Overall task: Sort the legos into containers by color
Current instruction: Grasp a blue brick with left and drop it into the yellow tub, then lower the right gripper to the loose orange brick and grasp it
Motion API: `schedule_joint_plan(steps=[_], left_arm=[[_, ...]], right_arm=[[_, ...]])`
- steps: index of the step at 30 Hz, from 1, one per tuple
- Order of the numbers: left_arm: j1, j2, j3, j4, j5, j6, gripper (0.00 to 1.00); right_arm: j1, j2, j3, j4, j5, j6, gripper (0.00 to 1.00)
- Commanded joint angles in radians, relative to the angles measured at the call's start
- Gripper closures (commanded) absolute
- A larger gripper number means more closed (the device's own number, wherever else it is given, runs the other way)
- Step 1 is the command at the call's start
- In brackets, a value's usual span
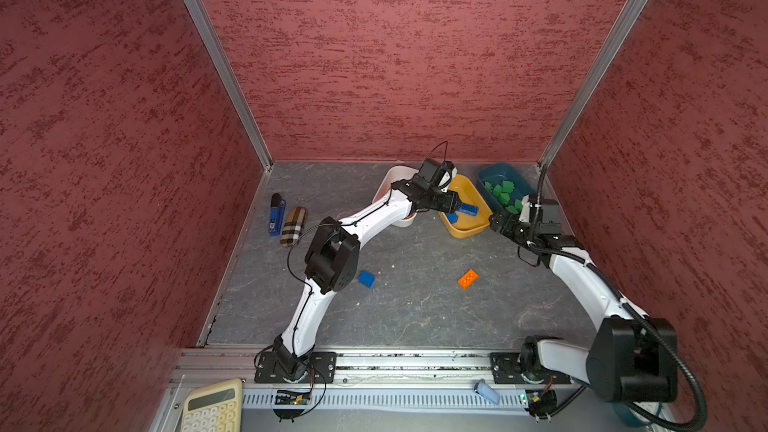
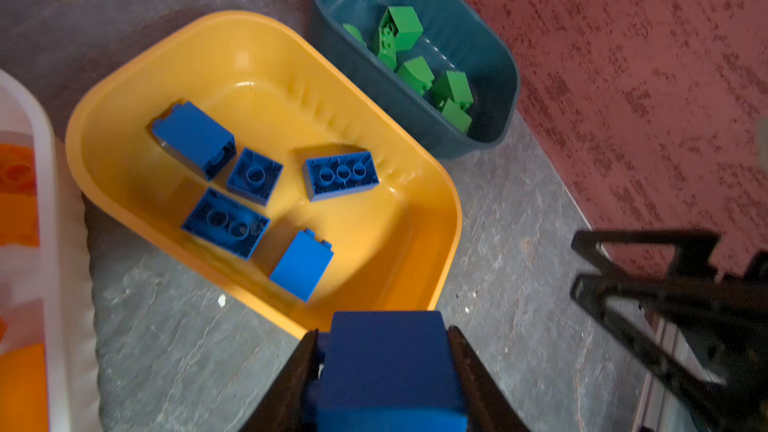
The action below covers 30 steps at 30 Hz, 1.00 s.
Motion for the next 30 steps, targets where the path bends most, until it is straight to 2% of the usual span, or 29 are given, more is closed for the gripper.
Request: schedule_joint_plan(steps=[1, 5, 9, 13, 16, 21, 28, 30], left_arm=[[0.02, 0.072, 0.087, 0.016, -0.039, -0.122, 0.6], [0.052, 0.185, 0.216, 0.002, -0.014, -0.235, 0.61], [0.064, 0.281, 0.341, -0.028, 0.01, -0.261, 0.6], [0.064, 0.343, 0.424, -0.031, 0.035, -0.275, 0.49], [0.058, 0.361, 0.436, -0.002, 0.051, -0.295, 0.44], [0.054, 0.373, 0.448, 0.027, 0.103, -0.323, 0.35], [0.054, 0.304, 0.437, -0.031, 0.114, -0.294, 0.22], [0.054, 0.266, 0.408, -0.031, 0.103, -0.297, 0.15]], right_arm=[[0.027, -0.046, -0.053, -0.038, -0.078, 0.084, 0.01], [0.053, -0.072, -0.093, -0.07, -0.072, 0.126, 0.01], [0.083, -0.085, -0.134, -0.074, -0.099, 0.162, 0.01], [0.144, -0.082, -0.159, -0.11, -0.077, 0.205, 0.01], [0.188, -0.086, -0.175, -0.131, -0.013, 0.235, 0.01], [0.256, -0.058, -0.178, -0.131, -0.004, 0.259, 0.01], [0.362, 0.024, -0.146, -0.18, 0.125, 0.285, 0.04], [0.393, 0.054, -0.133, -0.183, 0.143, 0.286, 0.05]])
